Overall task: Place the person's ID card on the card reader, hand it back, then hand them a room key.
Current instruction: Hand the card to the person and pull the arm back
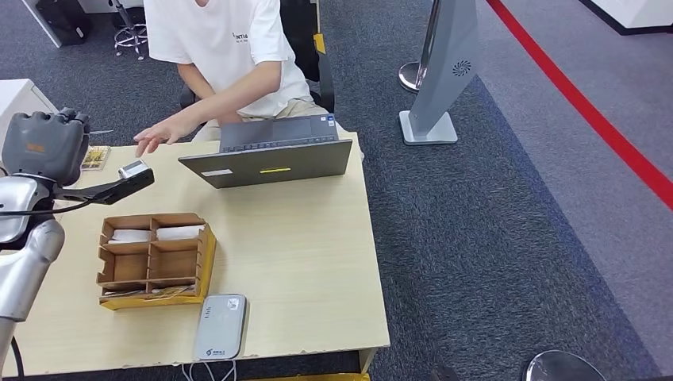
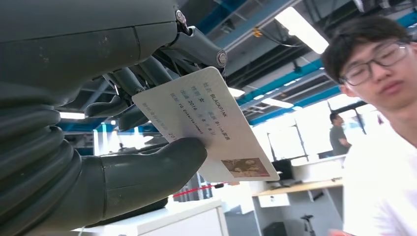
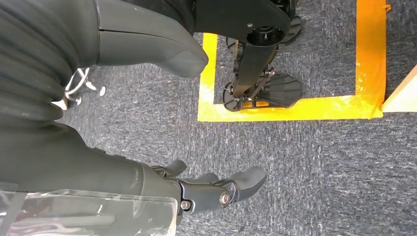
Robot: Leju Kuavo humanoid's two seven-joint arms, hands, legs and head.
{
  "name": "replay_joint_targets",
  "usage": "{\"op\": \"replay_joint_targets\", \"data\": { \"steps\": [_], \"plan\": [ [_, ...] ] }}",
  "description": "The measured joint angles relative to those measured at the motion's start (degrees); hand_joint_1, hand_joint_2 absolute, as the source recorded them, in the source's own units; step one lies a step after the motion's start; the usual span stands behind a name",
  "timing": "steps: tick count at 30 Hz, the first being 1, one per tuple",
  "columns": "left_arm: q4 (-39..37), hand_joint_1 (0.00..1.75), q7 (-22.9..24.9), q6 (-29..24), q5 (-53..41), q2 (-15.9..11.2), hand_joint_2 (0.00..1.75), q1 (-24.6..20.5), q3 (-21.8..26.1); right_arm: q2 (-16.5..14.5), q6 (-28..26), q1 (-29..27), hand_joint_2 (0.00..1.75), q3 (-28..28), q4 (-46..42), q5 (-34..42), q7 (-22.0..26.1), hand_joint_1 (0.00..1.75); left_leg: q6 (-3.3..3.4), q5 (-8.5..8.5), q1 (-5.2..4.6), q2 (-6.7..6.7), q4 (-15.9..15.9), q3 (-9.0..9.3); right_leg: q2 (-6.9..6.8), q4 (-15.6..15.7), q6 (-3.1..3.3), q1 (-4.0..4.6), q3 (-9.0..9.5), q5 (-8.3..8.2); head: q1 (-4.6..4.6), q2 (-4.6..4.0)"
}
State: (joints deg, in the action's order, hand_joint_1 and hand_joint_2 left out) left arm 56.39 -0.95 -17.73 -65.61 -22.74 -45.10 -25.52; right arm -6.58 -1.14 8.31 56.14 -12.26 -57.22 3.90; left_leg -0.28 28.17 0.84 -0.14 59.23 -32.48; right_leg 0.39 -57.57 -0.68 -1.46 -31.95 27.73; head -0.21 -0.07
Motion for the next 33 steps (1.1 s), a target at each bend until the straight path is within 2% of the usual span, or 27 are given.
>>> {"op": "replay_joint_targets", "data": {
  "steps": [4, 8, 23, 27, 33],
  "plan": [
    [-4.8, 1.75, 0.5, -5.3, -0.5, 0.2, 1.75, -1.8, 1.4, -0.3, -0.3, 0.4, 1.75, -0.7, 0.0, -0.2, -0.4, 0.00, 0.00, 0.00, 0.00, 0.01, 0.0, 0.00, 0.01, 0.0, 0.00, 0.00, -0.02, 0.00, 0.02, 0.00],
    [-7.8, 1.75, 0.4, -7.1, -0.5, 0.4, 1.75, -2.4, 2.7, -0.4, -0.8, 0.5, 1.75, -1.0, 0.0, -0.2, -0.7, 0.00, 0.00, 0.00, 0.00, 0.00, 0.0, 0.00, 0.00, 0.0, 0.00, 0.00, -0.02, 0.00, 0.03, 0.00],
    [-10.6, 1.75, -1.3, -5.8, 1.4, 0.5, 1.75, -2.8, 5.2, -0.4, -0.8, 0.3, 1.75, -1.0, 0.0, 0.0, -0.5, 0.00, 0.00, 0.00, 0.00, 0.00, 0.0, 0.00, 0.02, 0.0, 0.00, 0.00, -0.02, 0.00, 0.03, 0.00],
    [-10.6, 0.00, -1.3, -5.3, 1.5, 0.6, 1.75, -2.7, 5.2, -0.4, -0.8, 0.3, 1.75, -1.0, 0.0, 0.0, -0.5, 0.00, 0.00, 0.00, 0.00, 0.01, 0.0, 0.00, 0.02, 0.0, 0.00, 0.00, -0.03, 0.00, 0.03, 0.00],
    [-10.5, 0.00, -0.7, -5.1, 1.7, 0.8, 1.75, -2.6, 5.4, -0.4, -0.8, 0.3, 1.75, -1.1, 0.0, 0.1, -0.5, 0.00, 0.00, 0.00, 0.00, 0.00, 0.0, -0.01, 0.01, 0.0, 0.00, 0.00, -0.03, 0.00, 0.03, 0.00]
  ]
}}
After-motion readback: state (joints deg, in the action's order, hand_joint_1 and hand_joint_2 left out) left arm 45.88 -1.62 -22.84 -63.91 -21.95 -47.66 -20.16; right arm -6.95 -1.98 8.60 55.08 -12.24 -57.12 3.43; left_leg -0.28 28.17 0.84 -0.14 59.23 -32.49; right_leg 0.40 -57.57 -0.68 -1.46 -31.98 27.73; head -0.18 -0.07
